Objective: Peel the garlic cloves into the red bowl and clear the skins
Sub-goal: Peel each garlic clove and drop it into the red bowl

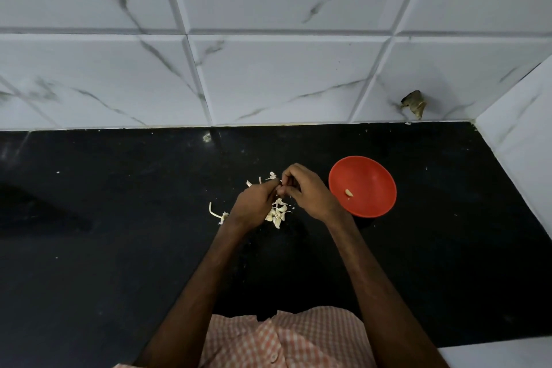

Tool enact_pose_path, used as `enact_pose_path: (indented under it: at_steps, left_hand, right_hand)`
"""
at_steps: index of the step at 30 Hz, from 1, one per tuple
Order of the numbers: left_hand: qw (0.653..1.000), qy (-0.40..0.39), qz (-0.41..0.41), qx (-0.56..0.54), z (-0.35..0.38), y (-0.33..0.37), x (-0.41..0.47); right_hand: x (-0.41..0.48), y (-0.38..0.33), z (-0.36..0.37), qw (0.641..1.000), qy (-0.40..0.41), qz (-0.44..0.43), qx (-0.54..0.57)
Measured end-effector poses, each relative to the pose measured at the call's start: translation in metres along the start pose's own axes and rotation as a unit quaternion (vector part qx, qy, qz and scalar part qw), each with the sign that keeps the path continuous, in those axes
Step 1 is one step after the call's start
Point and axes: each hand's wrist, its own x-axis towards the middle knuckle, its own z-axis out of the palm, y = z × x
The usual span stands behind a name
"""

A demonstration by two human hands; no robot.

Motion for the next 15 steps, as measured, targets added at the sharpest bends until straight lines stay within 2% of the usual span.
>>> enact_pose_path:
  at_steps: [3, 6, 15]
  left_hand:
    - [0.998, -0.014, 0.017, 0.061, -0.001, -0.002, 0.001]
    - [0.998, -0.018, 0.023, 0.061, -0.002, -0.005, 0.001]
    - [0.999, 0.027, 0.006, 0.017, -0.007, 0.004, 0.003]
  right_hand:
    - [0.001, 0.002, 0.000, 0.999, -0.030, 0.022, -0.002]
    - [0.002, 0.002, -0.001, 0.997, -0.059, 0.049, 0.025]
    - [-0.002, -0.010, 0.001, 0.994, 0.042, 0.021, 0.102]
